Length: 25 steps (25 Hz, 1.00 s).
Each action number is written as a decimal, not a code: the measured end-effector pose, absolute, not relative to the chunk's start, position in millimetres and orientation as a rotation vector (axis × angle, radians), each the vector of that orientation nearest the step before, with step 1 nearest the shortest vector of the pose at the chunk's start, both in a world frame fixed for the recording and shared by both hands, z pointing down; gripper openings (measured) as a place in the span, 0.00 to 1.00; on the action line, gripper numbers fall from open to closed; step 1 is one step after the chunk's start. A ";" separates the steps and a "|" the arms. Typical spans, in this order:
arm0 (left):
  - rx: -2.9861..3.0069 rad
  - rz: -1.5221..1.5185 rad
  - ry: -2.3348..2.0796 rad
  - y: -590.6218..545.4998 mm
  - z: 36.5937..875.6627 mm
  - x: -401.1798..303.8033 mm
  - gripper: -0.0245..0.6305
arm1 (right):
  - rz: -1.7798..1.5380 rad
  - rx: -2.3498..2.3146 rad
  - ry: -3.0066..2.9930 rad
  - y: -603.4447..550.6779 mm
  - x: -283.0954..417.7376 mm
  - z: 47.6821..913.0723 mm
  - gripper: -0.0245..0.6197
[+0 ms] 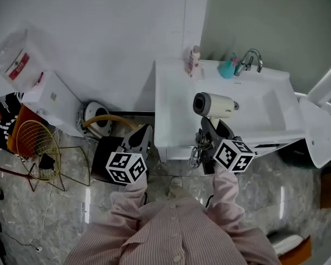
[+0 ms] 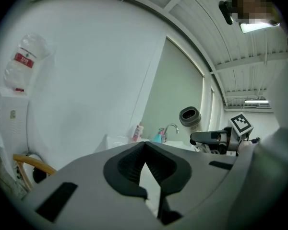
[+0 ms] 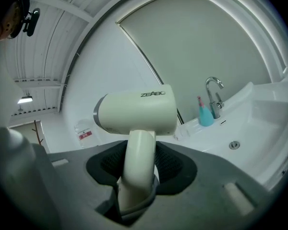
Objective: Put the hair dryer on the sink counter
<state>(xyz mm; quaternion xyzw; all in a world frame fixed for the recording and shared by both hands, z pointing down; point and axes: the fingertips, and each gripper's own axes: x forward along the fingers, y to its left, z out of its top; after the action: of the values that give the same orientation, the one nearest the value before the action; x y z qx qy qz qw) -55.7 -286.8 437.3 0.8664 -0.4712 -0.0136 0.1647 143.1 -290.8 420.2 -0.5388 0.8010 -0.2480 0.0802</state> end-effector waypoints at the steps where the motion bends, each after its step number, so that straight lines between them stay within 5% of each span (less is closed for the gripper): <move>1: 2.462 -0.039 -1.345 -293.9 439.1 -52.6 0.03 | -0.757 -1.604 2.398 -299.3 145.2 422.7 0.29; 25: 2.244 0.071 -1.337 -410.1 511.6 -29.2 0.04 | -1.053 -1.546 2.586 -458.4 125.0 510.2 0.29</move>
<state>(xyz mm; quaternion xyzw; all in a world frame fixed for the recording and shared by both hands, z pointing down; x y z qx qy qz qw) -29.2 -410.1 511.6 0.8290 -0.4938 0.0262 0.2612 125.0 -458.4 510.2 -0.4841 0.8101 -0.3299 -0.0249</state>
